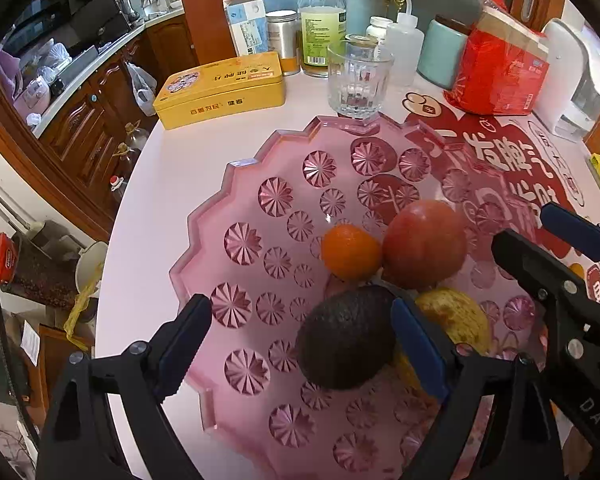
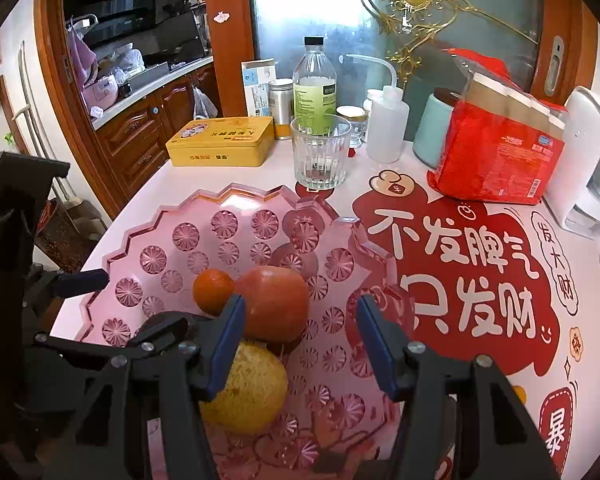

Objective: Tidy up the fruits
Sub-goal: 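Lower the orange and apple into the bowl and open both tools, then withdraw both tools from the bowl back toward the remaining fruits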

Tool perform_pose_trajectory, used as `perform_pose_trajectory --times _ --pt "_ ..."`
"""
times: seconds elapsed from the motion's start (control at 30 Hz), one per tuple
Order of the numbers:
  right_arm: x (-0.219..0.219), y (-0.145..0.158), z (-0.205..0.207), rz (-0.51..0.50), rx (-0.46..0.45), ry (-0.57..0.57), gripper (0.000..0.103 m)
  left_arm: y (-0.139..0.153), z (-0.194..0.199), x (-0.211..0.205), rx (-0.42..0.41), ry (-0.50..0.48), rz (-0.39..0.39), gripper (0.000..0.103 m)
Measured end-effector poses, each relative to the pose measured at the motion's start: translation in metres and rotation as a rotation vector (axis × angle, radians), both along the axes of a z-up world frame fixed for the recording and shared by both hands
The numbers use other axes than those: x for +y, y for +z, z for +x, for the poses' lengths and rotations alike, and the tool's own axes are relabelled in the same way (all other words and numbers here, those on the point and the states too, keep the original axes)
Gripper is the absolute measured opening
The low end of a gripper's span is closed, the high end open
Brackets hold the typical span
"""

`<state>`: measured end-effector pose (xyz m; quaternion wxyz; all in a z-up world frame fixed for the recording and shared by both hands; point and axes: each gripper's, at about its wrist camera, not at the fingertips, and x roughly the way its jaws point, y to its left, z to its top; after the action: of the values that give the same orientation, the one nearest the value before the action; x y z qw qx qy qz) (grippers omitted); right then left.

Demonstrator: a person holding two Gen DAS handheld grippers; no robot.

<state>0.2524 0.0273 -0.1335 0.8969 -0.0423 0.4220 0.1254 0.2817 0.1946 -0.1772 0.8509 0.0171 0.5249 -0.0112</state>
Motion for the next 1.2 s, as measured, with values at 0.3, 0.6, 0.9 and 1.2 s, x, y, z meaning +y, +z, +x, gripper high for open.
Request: perform_pose_trajectory --times 0.3,0.6,0.9,1.2 --pt "-0.005 0.019 -0.020 0.011 -0.016 -0.014 0.058 0.024 -0.022 -0.002 -0.019 0.002 -0.009 0.092" --pt "-0.010 0.041 -0.052 0.019 -0.026 -0.025 0.059 0.052 -0.058 -0.006 -0.051 0.002 0.014 0.094" --pt "-0.020 0.053 -0.080 0.053 0.009 -0.047 0.065 0.076 -0.095 -0.008 -0.074 -0.007 0.028 0.094" --pt "-0.047 0.070 -0.121 0.059 -0.015 -0.066 0.065 0.098 -0.130 -0.020 -0.073 -0.045 -0.038 0.097"
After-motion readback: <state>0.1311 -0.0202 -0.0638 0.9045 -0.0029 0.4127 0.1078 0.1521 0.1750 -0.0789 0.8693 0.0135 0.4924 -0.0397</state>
